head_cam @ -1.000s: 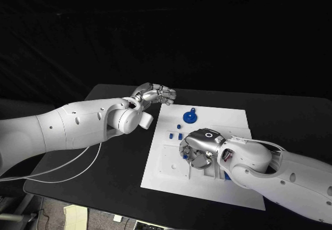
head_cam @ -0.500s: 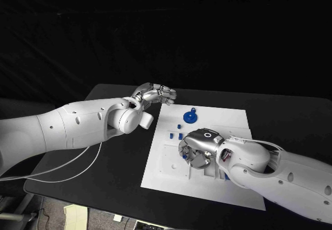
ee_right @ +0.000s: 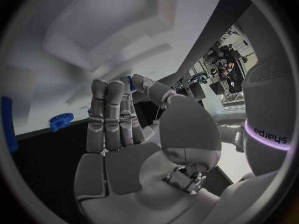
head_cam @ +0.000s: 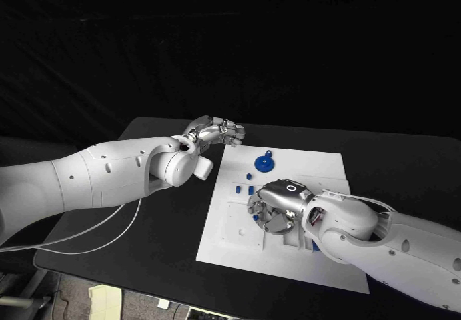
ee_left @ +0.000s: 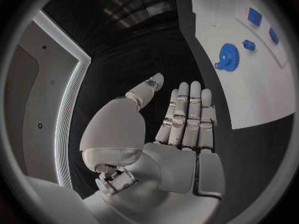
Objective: Assemble the parts on the task board
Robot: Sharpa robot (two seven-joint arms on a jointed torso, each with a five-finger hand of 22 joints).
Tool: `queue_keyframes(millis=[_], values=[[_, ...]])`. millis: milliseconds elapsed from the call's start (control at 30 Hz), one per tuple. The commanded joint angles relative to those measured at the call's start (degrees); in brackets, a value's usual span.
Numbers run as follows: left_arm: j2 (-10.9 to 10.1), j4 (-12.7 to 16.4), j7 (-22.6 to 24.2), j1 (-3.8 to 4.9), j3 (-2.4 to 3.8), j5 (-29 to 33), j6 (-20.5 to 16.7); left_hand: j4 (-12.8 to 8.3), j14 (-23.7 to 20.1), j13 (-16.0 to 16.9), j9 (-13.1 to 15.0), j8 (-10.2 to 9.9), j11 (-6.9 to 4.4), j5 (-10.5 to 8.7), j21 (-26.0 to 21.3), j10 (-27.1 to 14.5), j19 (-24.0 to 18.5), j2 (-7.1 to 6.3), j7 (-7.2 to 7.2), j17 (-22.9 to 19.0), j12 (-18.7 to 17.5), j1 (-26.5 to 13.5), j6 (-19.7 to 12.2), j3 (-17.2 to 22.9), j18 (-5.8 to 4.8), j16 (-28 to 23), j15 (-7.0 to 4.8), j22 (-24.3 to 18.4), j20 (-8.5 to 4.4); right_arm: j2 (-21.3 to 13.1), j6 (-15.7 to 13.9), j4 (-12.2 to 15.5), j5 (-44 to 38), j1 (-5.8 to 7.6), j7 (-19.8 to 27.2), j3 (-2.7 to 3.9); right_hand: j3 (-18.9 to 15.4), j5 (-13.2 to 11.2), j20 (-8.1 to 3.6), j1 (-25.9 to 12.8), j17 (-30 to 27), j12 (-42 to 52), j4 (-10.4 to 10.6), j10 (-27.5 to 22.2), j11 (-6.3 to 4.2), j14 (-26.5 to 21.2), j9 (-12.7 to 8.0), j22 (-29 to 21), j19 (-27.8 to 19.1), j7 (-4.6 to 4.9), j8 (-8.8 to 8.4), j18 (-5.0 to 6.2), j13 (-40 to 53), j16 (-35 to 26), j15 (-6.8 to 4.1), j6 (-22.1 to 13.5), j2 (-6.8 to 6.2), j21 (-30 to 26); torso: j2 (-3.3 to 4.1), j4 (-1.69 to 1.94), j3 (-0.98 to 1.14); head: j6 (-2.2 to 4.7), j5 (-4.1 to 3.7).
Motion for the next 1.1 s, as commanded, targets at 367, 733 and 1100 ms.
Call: queue_keyframes(millis=[367, 733, 1100], values=[[-0.1, 0.1, 0.1, 0.07, 0.05, 0.0, 1.0, 0.0, -0.2, -0.1, -0.1, 0.1, 0.07, 0.0, -0.4, -0.4, 0.0, -0.16, 0.06, 0.2, 0.0, -0.1, -0.5, -0.4, 0.81, -0.5, 0.23, 0.1, 0.22, -1.9, -0.4, -0.1, 2.7, -0.21, 0.9, -0.2, -1.1, 0.9, 1.06, 0.4, -0.7, -1.4, -0.1, -2.1, 0.98, -2.2, -0.8, -0.2, -2.1, 0.82, -1.26, 1.56, 0.0, -0.8, 0.98, -2.0, -1.33, -1.5, 0.0, -0.04, 0.05, 0.24, -0.11], [-0.1, -0.3, 0.4, 0.07, 0.05, 0.0, 1.3, 0.0, -0.2, -0.1, -0.1, 0.1, 0.07, -0.05, -0.5, -0.4, 0.0, -0.17, 0.06, 0.3, 0.0, -0.1, -0.5, -0.4, 0.81, -0.6, 0.24, 0.2, 0.23, -5.5, -3.4, 2.7, 8.2, 0.34, 3.2, 1.92, -1.9, 2.9, 1.08, 1.0, -0.9, -1.4, -0.1, -2.1, 0.92, -2.2, -0.9, 0.1, -2.1, 0.66, -0.95, 1.56, 0.3, -0.4, 0.93, -1.6, -1.06, -1.6, -0.03, -0.06, 0.06, 0.96, -0.73], [0.3, -0.7, 0.6, 0.05, 0.04, 0.0, 1.8, 0.0, -0.2, -0.1, -0.1, 0.1, 0.07, -0.05, -0.5, -0.4, 0.0, -0.18, 0.06, 0.3, 0.0, -0.1, -0.5, -0.4, 0.81, -0.6, 0.24, 0.2, 0.23, -9.5, -0.9, 3.7, 12.4, 1.37, 2.7, 7.42, -2.0, 3.7, 1.07, 0.8, -1.0, -1.3, 0.1, -2.0, 0.87, -2.0, -0.9, 0.2, -1.8, 0.54, -0.71, 1.56, 0.5, -0.3, 0.86, -1.2, -0.97, -1.5, -0.11, -0.08, 0.04, 2.63, -2.55]])
